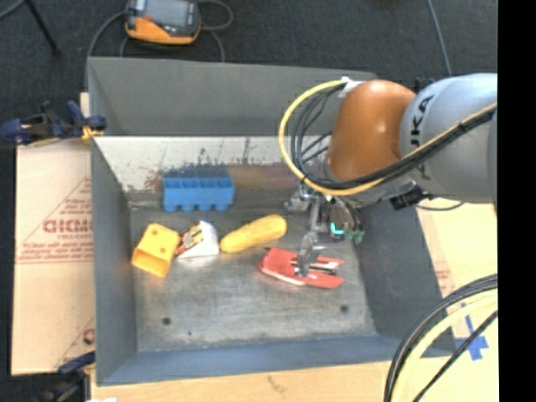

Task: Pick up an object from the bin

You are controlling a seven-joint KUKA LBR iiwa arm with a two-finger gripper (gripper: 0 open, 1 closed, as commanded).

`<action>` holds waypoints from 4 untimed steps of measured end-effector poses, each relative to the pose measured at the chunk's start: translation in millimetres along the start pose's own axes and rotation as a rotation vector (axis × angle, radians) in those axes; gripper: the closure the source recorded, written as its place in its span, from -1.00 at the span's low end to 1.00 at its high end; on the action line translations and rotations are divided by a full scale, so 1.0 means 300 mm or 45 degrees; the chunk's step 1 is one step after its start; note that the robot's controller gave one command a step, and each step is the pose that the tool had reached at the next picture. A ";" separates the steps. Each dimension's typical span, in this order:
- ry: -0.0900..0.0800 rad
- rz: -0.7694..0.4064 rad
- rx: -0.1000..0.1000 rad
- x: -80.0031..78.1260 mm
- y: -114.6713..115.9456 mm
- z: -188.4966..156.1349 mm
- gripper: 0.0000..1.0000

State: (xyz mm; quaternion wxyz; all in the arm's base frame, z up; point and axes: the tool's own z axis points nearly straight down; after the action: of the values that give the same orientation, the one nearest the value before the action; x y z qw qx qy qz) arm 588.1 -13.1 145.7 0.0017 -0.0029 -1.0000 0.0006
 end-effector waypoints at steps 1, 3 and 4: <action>-0.009 0.000 0.000 -0.006 0.000 -0.013 -1.00; -0.009 0.031 -0.003 0.031 -0.151 0.223 -1.00; -0.009 0.080 -0.004 0.070 -0.153 0.146 -1.00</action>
Offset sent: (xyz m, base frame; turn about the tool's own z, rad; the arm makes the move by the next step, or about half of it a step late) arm -0.0149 -0.0456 -0.0757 -0.0282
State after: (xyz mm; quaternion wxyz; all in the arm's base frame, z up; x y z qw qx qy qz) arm 566.7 -59.0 101.9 -0.0017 -0.0344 -0.9994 -0.0007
